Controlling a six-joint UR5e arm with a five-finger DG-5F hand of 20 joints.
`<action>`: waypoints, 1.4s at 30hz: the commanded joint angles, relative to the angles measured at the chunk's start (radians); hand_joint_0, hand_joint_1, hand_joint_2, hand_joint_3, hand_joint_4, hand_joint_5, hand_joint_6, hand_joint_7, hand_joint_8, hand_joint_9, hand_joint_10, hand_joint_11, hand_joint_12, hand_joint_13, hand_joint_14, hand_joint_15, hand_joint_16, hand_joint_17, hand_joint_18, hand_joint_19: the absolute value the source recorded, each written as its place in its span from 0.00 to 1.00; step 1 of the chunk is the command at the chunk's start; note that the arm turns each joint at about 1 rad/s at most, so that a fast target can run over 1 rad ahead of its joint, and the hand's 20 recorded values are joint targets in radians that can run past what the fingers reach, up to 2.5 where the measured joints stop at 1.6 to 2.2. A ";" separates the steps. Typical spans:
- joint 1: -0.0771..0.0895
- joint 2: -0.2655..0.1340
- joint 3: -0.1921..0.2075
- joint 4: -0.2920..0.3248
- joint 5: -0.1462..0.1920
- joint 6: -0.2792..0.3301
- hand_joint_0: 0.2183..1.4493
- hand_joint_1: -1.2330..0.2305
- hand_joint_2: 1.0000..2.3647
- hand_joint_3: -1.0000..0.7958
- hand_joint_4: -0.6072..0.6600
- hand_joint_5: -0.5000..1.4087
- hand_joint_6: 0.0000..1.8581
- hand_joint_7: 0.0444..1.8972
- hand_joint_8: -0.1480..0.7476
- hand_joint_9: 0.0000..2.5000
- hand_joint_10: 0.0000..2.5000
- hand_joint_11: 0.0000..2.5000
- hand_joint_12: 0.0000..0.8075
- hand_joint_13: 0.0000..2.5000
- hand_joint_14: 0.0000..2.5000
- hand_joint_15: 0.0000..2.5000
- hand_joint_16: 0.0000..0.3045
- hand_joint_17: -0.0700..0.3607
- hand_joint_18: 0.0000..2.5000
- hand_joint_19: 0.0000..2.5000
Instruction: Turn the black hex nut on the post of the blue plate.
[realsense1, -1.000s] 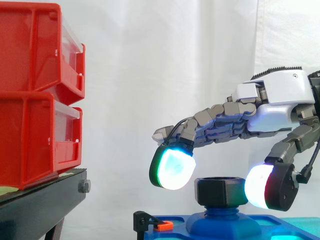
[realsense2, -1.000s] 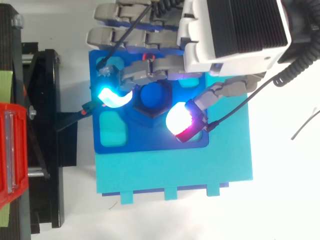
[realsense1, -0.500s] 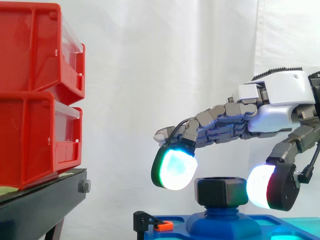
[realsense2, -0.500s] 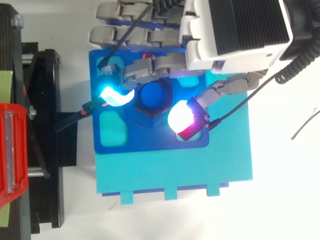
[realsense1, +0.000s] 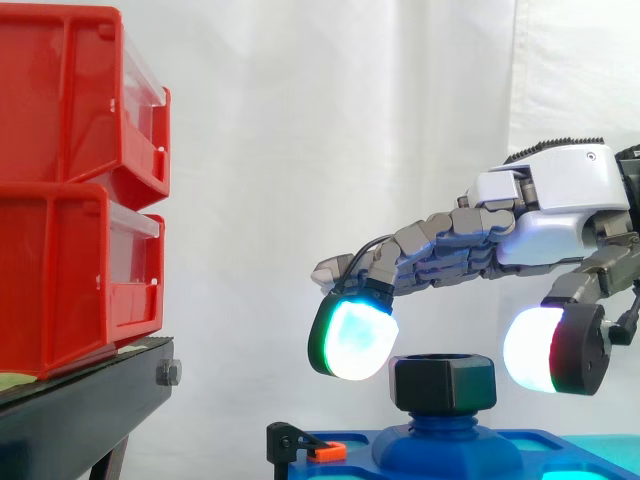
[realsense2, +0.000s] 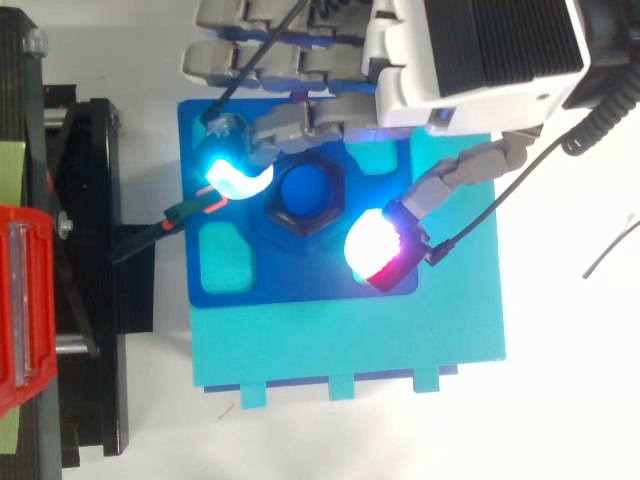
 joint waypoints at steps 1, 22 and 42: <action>-0.002 0.000 0.000 -0.001 -0.003 -0.003 0.10 0.42 0.00 0.28 0.57 0.10 0.27 0.36 0.39 0.00 0.00 0.00 0.47 0.00 0.00 0.00 0.20 0.47 0.00 0.02; -0.017 0.002 0.003 -0.060 -0.042 -0.047 0.11 0.50 0.00 0.28 0.58 0.10 0.27 0.36 0.40 0.00 0.00 0.00 0.47 0.00 0.00 0.00 0.20 0.47 0.00 0.02; -0.020 0.028 0.035 -0.192 -0.041 -0.156 0.12 0.53 0.00 0.28 0.58 0.10 0.27 0.36 0.39 0.00 0.00 0.00 0.47 0.00 0.00 0.00 0.19 0.47 0.00 0.02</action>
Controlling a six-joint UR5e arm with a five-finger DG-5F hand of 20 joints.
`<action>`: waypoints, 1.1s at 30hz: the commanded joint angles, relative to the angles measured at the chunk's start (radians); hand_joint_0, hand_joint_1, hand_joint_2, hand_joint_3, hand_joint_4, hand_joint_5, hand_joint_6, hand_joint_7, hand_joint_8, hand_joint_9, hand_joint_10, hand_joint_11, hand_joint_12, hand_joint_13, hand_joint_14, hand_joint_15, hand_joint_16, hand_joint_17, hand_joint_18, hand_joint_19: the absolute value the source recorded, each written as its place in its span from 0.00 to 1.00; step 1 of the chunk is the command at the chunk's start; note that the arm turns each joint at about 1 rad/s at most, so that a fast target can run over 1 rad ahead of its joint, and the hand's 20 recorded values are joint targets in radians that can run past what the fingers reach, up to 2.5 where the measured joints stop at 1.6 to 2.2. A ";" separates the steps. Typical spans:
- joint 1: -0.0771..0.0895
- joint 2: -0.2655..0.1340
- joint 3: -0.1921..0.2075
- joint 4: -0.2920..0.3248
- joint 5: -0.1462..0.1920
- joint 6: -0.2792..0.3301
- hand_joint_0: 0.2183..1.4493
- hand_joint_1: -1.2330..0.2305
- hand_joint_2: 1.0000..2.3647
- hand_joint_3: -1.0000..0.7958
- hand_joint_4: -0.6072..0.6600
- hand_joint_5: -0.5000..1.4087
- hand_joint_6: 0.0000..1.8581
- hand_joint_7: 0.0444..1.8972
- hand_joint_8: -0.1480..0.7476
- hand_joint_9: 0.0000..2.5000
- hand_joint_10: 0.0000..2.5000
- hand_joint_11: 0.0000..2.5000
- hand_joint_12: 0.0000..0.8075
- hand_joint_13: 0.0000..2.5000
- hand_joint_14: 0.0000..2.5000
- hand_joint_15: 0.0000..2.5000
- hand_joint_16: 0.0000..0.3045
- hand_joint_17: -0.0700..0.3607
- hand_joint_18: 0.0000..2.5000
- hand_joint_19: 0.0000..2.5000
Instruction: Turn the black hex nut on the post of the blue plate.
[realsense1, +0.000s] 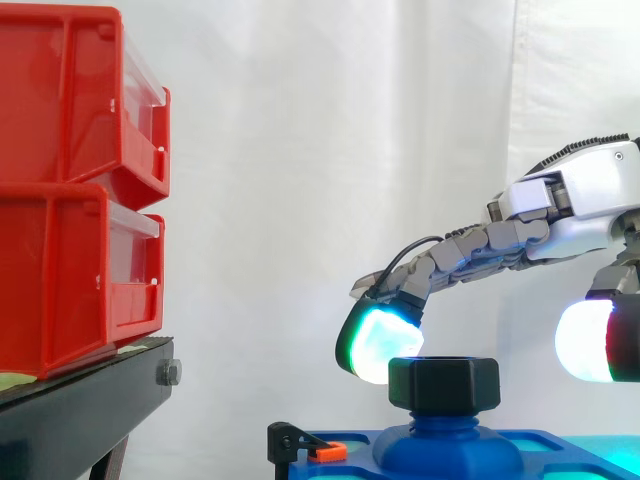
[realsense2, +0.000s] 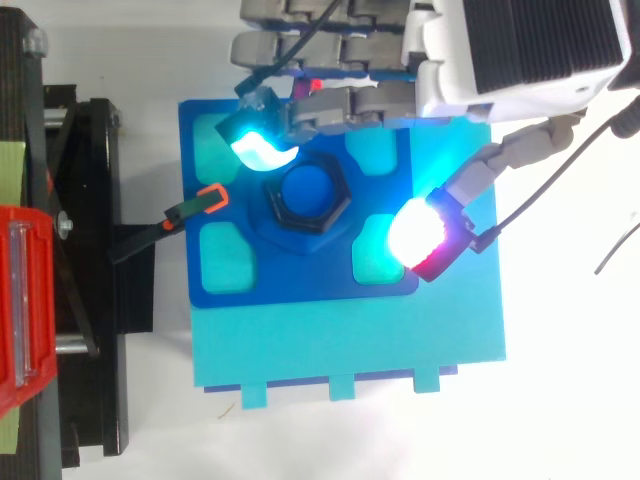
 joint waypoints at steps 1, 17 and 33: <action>0.001 0.005 0.001 -0.014 0.001 -0.007 0.12 0.53 0.00 0.28 0.58 0.10 0.27 0.36 0.39 0.00 0.00 0.00 0.47 0.00 0.00 0.00 0.19 0.47 0.00 0.03; 0.007 0.028 0.001 -0.069 0.002 -0.021 0.13 0.53 0.00 0.28 0.58 0.10 0.27 0.36 0.39 0.00 0.00 0.00 0.46 0.00 0.00 0.00 0.19 0.46 0.00 0.02; 0.010 0.050 0.001 -0.119 0.008 -0.038 0.13 0.53 0.00 0.28 0.57 0.10 0.27 0.36 0.38 0.00 0.00 0.00 0.46 0.00 0.00 0.00 0.19 0.46 0.00 0.02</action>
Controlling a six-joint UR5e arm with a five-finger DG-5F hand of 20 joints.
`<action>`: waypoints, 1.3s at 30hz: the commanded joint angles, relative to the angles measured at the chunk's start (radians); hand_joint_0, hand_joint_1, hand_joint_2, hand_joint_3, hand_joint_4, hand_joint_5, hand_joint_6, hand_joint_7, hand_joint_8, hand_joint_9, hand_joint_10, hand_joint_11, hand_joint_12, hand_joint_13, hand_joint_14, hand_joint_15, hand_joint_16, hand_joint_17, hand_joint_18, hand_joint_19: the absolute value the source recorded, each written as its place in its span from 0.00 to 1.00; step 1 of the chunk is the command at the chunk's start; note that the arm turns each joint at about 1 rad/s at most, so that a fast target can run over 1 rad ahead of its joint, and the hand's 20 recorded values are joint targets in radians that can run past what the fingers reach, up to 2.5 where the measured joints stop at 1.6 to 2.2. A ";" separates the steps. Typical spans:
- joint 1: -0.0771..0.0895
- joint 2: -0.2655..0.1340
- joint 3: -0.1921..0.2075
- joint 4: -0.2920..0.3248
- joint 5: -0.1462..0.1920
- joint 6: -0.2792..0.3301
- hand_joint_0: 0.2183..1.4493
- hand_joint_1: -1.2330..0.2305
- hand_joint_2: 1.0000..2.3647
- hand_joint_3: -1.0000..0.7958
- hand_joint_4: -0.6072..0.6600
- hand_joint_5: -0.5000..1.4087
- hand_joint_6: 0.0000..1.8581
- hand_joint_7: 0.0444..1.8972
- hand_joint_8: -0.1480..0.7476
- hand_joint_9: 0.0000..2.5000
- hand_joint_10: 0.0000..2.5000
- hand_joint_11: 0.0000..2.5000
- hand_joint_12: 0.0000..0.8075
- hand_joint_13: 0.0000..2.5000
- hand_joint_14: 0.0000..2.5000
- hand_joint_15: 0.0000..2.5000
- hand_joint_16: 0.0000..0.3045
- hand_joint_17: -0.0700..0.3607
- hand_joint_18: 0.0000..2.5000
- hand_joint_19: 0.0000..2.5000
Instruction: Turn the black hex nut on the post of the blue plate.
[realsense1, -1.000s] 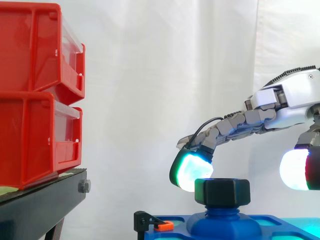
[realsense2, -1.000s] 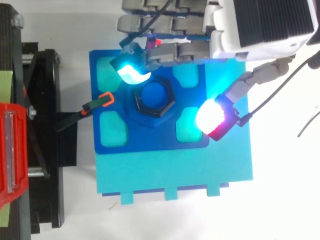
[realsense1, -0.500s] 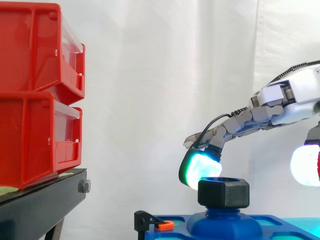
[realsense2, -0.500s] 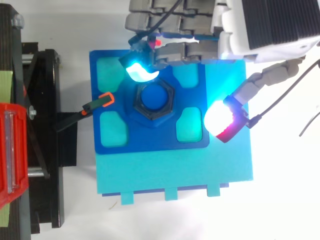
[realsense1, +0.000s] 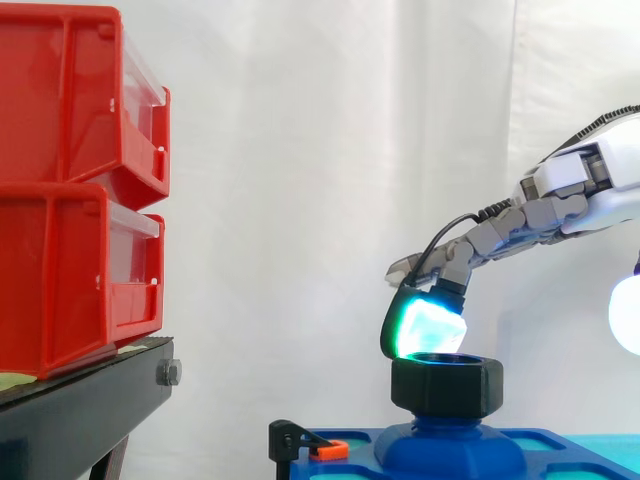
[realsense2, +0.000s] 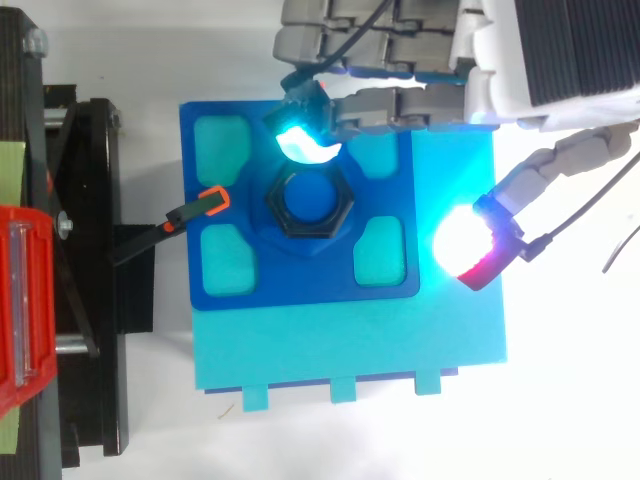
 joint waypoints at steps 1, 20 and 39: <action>0.000 0.001 0.000 -0.007 -0.001 0.000 0.13 0.53 0.00 0.28 0.57 0.10 0.27 0.36 0.39 0.00 0.00 0.00 0.46 0.00 0.00 0.00 0.19 0.46 0.00 0.02; -0.001 0.014 0.000 -0.044 0.000 -0.016 0.14 0.53 0.00 0.28 0.57 0.10 0.27 0.36 0.38 0.00 0.00 0.00 0.45 0.00 0.00 0.00 0.19 0.46 0.00 0.03; 0.022 0.136 -0.169 0.033 0.109 -0.011 0.14 0.53 0.00 0.28 0.57 0.10 0.27 0.36 0.38 0.00 0.00 0.00 0.45 0.00 0.00 0.00 0.18 0.45 0.00 0.02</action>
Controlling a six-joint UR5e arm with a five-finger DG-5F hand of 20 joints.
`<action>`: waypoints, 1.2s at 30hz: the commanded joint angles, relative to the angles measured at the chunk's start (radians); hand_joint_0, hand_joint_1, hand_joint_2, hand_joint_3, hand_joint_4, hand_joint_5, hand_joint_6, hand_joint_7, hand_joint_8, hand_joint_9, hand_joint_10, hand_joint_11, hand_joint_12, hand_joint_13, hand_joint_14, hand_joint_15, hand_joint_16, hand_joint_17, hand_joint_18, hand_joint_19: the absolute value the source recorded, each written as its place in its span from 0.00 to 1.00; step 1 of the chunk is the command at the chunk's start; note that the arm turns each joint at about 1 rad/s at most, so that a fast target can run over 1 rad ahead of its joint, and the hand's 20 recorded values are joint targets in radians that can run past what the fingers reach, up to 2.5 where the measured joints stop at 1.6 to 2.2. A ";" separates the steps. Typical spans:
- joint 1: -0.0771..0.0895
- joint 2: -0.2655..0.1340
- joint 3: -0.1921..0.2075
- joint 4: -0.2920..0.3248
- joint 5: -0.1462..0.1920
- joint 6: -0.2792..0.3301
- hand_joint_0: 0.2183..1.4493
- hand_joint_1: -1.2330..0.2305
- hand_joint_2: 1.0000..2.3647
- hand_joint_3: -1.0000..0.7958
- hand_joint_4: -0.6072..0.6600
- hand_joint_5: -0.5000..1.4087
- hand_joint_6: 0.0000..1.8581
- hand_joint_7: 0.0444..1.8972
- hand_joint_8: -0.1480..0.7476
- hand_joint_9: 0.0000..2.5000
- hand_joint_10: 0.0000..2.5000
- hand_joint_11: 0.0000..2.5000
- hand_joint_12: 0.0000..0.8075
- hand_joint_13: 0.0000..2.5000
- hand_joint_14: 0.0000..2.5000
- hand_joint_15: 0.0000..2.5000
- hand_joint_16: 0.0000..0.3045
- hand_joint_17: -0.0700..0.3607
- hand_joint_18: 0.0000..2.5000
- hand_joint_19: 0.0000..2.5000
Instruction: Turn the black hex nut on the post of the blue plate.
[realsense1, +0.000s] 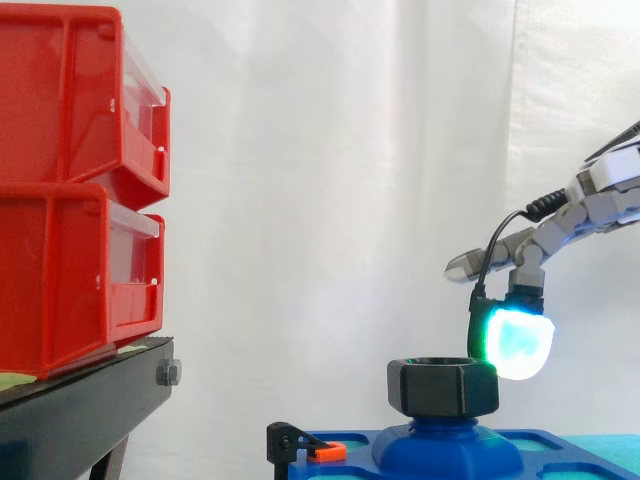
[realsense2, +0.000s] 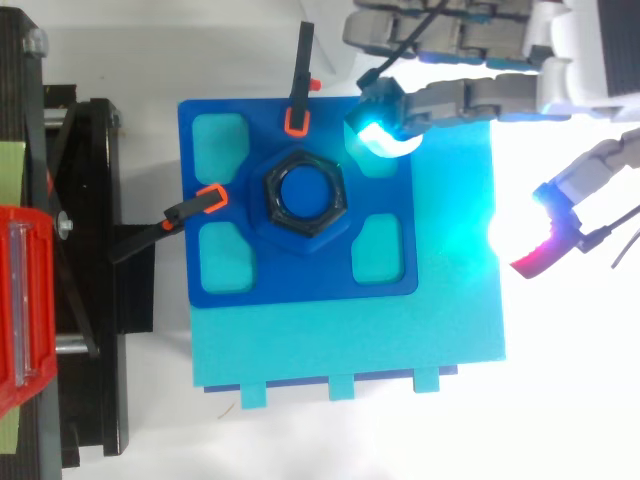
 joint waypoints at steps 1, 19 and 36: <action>0.008 0.026 -0.038 0.040 0.024 0.014 0.14 0.53 0.00 0.28 0.57 0.10 0.27 0.36 0.38 0.00 0.00 0.00 0.45 0.00 0.00 0.00 0.18 0.45 0.00 0.02; 0.017 0.029 0.100 -0.043 0.028 0.051 0.18 0.36 0.00 0.28 0.55 0.10 0.27 0.35 0.35 0.00 0.00 0.00 0.42 0.00 0.00 0.00 0.17 0.43 0.00 0.02; 0.060 -0.060 0.146 0.092 0.047 0.131 0.23 0.26 0.00 0.28 0.46 0.10 0.27 0.32 0.31 0.00 0.00 0.00 0.39 0.00 0.00 0.00 0.15 0.40 0.00 0.02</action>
